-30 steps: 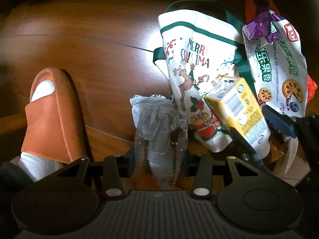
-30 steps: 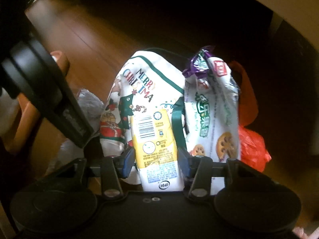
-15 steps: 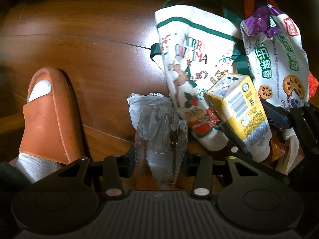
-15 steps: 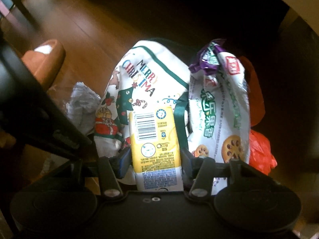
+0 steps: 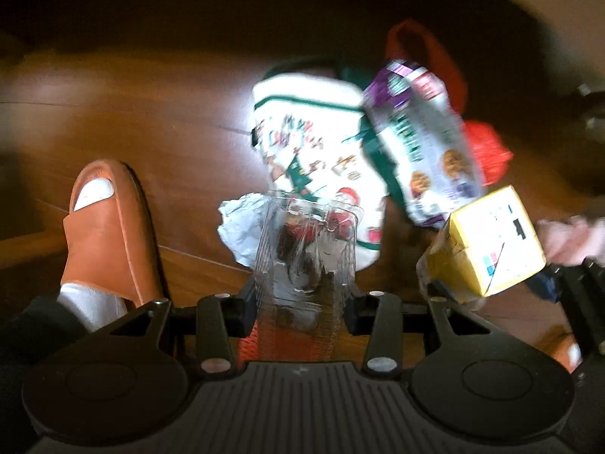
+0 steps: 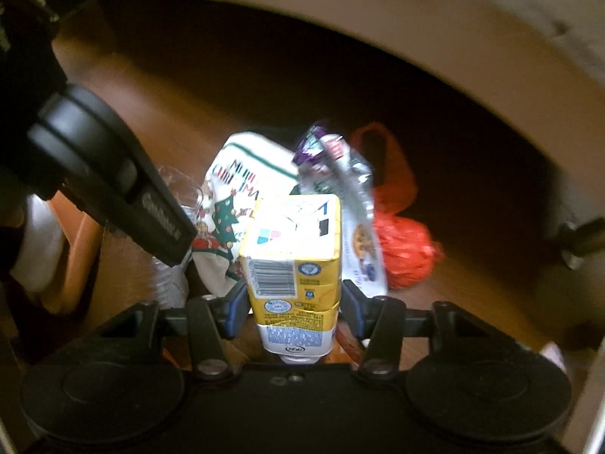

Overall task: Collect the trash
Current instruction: 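Carry bottle and carton over the green bin and open both tools inside it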

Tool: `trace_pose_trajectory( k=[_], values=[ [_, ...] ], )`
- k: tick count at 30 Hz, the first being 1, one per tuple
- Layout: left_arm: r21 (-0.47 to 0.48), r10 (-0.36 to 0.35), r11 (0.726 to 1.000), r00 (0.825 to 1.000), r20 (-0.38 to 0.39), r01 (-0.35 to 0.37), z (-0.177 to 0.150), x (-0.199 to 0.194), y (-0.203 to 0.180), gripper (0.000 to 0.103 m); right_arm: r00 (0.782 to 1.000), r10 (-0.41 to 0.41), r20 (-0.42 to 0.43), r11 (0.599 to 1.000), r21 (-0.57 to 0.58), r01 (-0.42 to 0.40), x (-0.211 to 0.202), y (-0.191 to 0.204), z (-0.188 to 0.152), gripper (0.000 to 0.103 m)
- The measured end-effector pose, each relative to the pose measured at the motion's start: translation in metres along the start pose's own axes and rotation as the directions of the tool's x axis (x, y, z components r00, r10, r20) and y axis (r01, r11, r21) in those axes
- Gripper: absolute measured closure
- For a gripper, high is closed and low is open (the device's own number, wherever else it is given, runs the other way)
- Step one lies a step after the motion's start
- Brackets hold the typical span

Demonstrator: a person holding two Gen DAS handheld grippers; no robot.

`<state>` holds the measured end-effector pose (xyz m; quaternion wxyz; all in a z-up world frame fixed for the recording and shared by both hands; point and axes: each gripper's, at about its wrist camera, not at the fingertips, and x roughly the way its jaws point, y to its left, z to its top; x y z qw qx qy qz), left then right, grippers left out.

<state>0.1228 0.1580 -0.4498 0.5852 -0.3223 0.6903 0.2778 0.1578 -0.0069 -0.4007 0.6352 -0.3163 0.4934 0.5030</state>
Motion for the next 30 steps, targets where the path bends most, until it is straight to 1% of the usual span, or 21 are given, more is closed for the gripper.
trace_pose_trajectory(
  k=[2, 6, 9, 11, 16, 20, 23, 27, 30],
  values=[
    [0.027, -0.016, 1.0, 0.999, 0.038, 0.015, -0.005, -0.02, -0.005, 0.061, 1.0, -0.021, 0.02, 0.999, 0.028, 0.02, -0.019, -0.002, 0.0, 0.053],
    [0.096, -0.043, 0.995, 0.993, 0.112, 0.032, -0.017, -0.06, -0.017, 0.061, 0.996, -0.058, 0.069, 0.994, 0.093, 0.052, -0.071, -0.008, -0.001, 0.053],
    [0.113, -0.08, 0.992, 0.985, 0.15, 0.063, -0.028, -0.09, -0.023, 0.061, 0.989, -0.095, 0.115, 0.987, 0.143, 0.078, -0.115, -0.012, -0.005, 0.053],
    [0.129, -0.114, 0.987, 0.977, 0.181, 0.091, -0.036, -0.113, -0.028, 0.061, 0.982, -0.116, 0.147, 0.98, 0.18, 0.088, -0.144, -0.016, -0.008, 0.053],
    [0.176, -0.168, 0.976, 0.955, 0.246, 0.127, -0.06, -0.168, -0.044, 0.061, 0.96, -0.174, 0.219, 0.962, 0.248, 0.118, -0.213, -0.022, -0.019, 0.053],
    [0.231, -0.219, 0.961, 0.928, 0.3, 0.152, -0.076, -0.212, -0.064, 0.061, 0.94, -0.213, 0.267, 0.947, 0.293, 0.131, -0.262, -0.037, -0.033, 0.053],
    [0.293, -0.272, 0.94, 0.902, 0.335, 0.175, -0.09, -0.245, -0.085, 0.061, 0.927, -0.225, 0.301, 0.94, 0.317, 0.125, -0.298, -0.052, -0.04, 0.053],
    [0.394, -0.343, 0.901, 0.855, 0.389, 0.182, -0.109, -0.292, -0.118, 0.061, 0.897, -0.278, 0.345, 0.93, 0.331, 0.16, -0.342, -0.069, -0.055, 0.053],
    [0.453, -0.39, 0.872, 0.823, 0.414, 0.186, -0.118, -0.322, -0.147, 0.061, 0.876, -0.316, 0.365, 0.913, 0.366, 0.177, -0.37, -0.085, -0.063, 0.053]
  ],
)
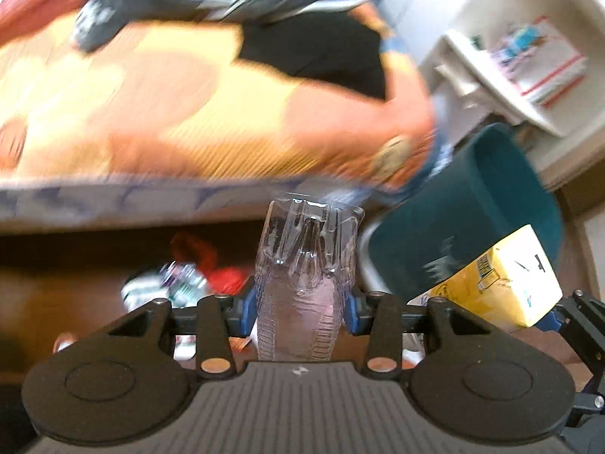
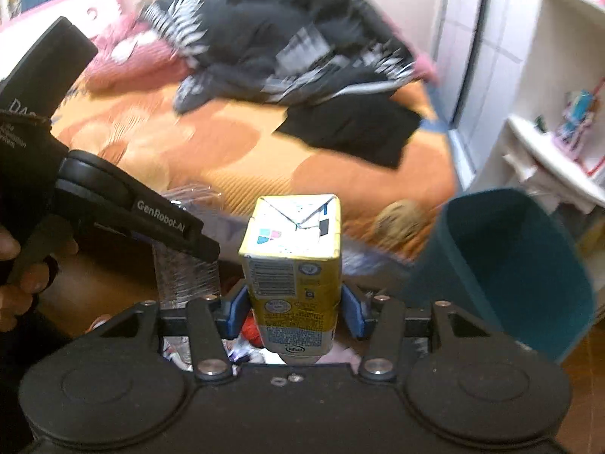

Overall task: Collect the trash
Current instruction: 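Carry bottle and carton over the green bin and open both tools inside it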

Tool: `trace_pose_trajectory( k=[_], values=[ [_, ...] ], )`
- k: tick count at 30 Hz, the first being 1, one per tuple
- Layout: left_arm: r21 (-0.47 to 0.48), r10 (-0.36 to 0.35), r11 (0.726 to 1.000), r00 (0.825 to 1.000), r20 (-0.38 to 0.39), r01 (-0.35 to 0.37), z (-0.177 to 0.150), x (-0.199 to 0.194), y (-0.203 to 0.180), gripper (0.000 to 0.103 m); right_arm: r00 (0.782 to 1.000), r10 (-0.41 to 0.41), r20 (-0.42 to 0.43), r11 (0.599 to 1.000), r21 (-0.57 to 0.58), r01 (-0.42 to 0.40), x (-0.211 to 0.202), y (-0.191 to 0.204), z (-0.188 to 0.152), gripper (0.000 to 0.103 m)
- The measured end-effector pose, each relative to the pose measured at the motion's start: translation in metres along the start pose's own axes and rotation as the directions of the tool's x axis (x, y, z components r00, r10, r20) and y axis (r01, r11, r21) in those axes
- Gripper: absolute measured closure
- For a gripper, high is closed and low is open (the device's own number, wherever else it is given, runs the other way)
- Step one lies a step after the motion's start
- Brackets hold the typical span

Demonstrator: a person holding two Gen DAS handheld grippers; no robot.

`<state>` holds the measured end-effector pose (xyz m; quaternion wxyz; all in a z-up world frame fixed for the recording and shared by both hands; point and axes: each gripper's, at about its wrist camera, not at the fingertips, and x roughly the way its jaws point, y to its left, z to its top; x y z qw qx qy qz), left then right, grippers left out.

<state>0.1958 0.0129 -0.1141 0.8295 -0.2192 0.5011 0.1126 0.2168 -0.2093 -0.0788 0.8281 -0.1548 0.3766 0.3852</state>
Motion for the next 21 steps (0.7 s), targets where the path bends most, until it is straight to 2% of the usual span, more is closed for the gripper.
trace_pose_trajectory(
  k=[5, 11, 16, 21],
  values=[
    [0.089, -0.052, 0.995, 0.996, 0.071, 0.045, 0.034, -0.024, -0.062, 0.061, 0.996, -0.07, 0.053, 0.996, 0.059, 0.066, -0.032, -0.044, 0.016, 0.053],
    [0.204, -0.106, 0.976, 0.985, 0.14, 0.076, 0.073, -0.044, -0.139, 0.061, 0.979, -0.18, 0.095, 0.977, 0.137, 0.166, -0.051, -0.099, 0.02, 0.053],
    [0.278, -0.139, 0.957, 0.972, 0.192, 0.082, 0.101, -0.049, -0.195, 0.061, 0.968, -0.241, 0.066, 0.955, 0.193, 0.225, -0.046, -0.142, 0.013, 0.053],
    [0.336, -0.148, 0.938, 0.973, 0.179, 0.081, 0.112, -0.025, -0.237, 0.061, 0.967, -0.257, 0.003, 0.942, 0.225, 0.249, -0.025, -0.17, -0.001, 0.053]
  ],
)
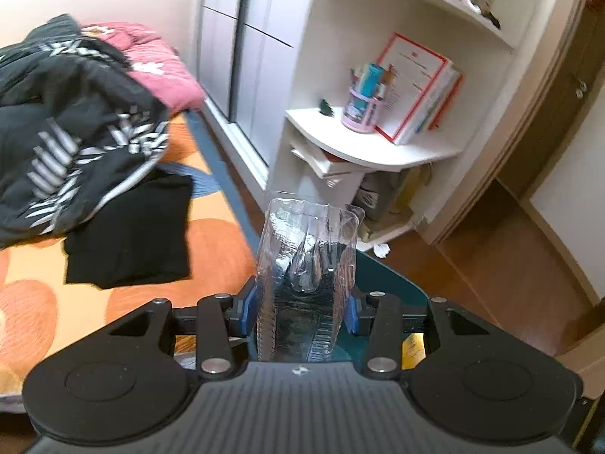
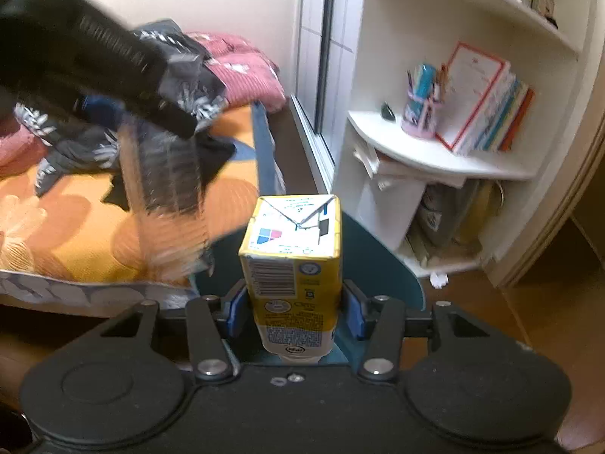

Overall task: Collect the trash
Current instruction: 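Carry bottle and carton over the green bin and open both tools inside it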

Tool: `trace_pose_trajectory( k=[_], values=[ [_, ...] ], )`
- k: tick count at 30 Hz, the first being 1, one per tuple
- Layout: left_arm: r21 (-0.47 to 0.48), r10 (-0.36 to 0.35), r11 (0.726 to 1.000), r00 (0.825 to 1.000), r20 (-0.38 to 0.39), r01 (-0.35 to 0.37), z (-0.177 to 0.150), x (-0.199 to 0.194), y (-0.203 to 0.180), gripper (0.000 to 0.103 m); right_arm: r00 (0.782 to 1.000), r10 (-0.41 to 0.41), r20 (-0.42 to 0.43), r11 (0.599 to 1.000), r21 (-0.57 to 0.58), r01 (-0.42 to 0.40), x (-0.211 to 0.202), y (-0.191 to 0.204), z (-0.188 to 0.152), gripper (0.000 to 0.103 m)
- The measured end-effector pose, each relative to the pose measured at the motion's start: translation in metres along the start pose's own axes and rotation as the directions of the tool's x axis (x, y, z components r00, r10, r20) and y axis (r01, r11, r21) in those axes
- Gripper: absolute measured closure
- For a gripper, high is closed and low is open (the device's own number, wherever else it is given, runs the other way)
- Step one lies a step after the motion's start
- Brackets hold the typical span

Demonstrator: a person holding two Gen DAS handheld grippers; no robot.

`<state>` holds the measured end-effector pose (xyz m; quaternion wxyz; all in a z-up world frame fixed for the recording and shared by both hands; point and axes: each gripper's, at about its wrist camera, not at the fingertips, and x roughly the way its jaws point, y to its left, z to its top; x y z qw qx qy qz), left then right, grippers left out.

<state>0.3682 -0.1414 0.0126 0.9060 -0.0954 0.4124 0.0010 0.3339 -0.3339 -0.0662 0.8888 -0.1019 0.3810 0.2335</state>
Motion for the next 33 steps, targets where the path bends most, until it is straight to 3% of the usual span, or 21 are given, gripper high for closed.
trace_pose_trajectory(
  k=[6, 13, 24, 29, 33],
  values=[
    [0.063, -0.007, 0.998, 0.999, -0.053, 0.011, -0.01, 0.052, -0.026, 0.061, 0.999, -0.004, -0.055, 0.999, 0.05, 0.006, 0.034, -0.013, -0.016, 0.053],
    [0.106, 0.029, 0.994, 0.984, -0.178, -0.01, -0.031, 0.113, -0.03, 0.061, 0.993, -0.002, -0.12, 0.997, 0.072, 0.011, 0.068, -0.014, -0.028, 0.052],
    [0.146, 0.044, 0.989, 0.957, -0.288, -0.001, -0.056, 0.16, -0.035, 0.059, 0.988, -0.014, -0.154, 0.999, 0.045, 0.021, 0.085, -0.012, -0.037, 0.052],
    [0.135, 0.05, 0.991, 0.949, -0.313, -0.007, -0.06, 0.169, -0.032, 0.052, 0.988, -0.011, -0.153, 0.999, 0.05, 0.019, 0.085, -0.013, -0.035, 0.051],
    [0.139, 0.045, 0.99, 0.952, -0.303, -0.003, -0.06, 0.164, -0.03, 0.035, 0.99, 0.001, -0.143, 0.998, 0.061, 0.008, 0.078, -0.015, -0.034, 0.051]
  ],
)
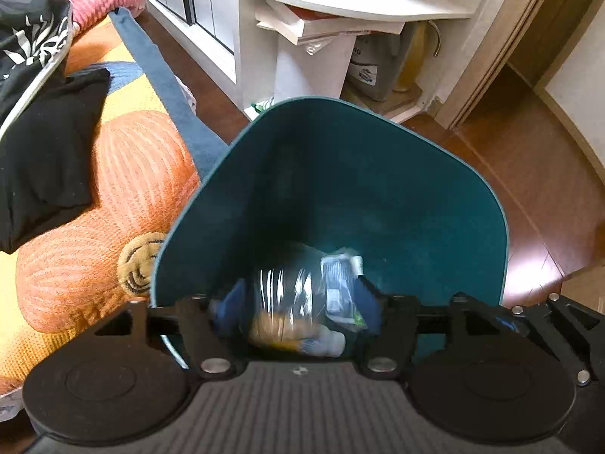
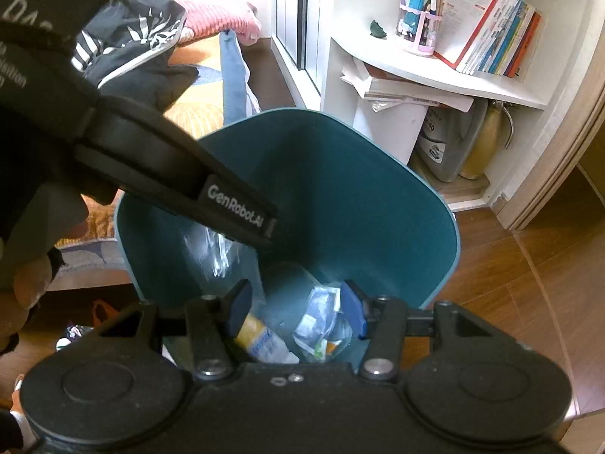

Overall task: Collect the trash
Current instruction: 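Carry bottle and carton over the green bin and open both tools inside it, then lift both tools out of the bin and move them back to the pile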

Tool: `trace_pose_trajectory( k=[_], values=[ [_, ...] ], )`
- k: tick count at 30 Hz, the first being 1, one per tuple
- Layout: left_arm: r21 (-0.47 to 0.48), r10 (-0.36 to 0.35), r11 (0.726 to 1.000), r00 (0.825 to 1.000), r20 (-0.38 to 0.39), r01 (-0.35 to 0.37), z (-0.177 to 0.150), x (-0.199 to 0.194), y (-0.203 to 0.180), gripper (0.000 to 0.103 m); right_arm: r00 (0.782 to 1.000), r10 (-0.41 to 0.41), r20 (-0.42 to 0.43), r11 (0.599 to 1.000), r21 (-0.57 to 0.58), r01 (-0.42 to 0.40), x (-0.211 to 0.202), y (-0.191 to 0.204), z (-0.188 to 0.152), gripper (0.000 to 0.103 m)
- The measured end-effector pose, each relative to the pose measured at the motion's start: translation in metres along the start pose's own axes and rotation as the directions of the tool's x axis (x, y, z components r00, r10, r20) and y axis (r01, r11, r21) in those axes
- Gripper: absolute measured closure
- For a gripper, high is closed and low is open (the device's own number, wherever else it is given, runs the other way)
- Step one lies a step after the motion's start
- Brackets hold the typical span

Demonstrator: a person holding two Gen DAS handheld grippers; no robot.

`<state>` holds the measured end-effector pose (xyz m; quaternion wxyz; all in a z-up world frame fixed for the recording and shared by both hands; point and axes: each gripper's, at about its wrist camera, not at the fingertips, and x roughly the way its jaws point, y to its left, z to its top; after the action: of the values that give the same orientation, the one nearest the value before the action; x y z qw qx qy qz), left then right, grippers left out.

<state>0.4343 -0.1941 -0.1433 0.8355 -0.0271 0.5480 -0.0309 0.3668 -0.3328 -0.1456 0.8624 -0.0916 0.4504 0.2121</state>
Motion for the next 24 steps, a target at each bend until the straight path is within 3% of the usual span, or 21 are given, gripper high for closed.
trace_pose_trajectory(
  k=[15, 24],
  values=[
    [0.003, -0.025, 1.0, 0.996, 0.088, 0.025, -0.034, -0.075, 0.028, 0.034, 0.997, 0.056, 0.057, 0.998, -0.032, -0.054, -0.059, 0.017, -0.003, 0.051],
    [-0.062, -0.018, 0.998, 0.988, 0.156, 0.028, -0.072, -0.132, 0.065, 0.034, 0.982, 0.155, 0.11, 0.986, -0.084, -0.146, -0.102, 0.051, 0.001, 0.051]
  ],
)
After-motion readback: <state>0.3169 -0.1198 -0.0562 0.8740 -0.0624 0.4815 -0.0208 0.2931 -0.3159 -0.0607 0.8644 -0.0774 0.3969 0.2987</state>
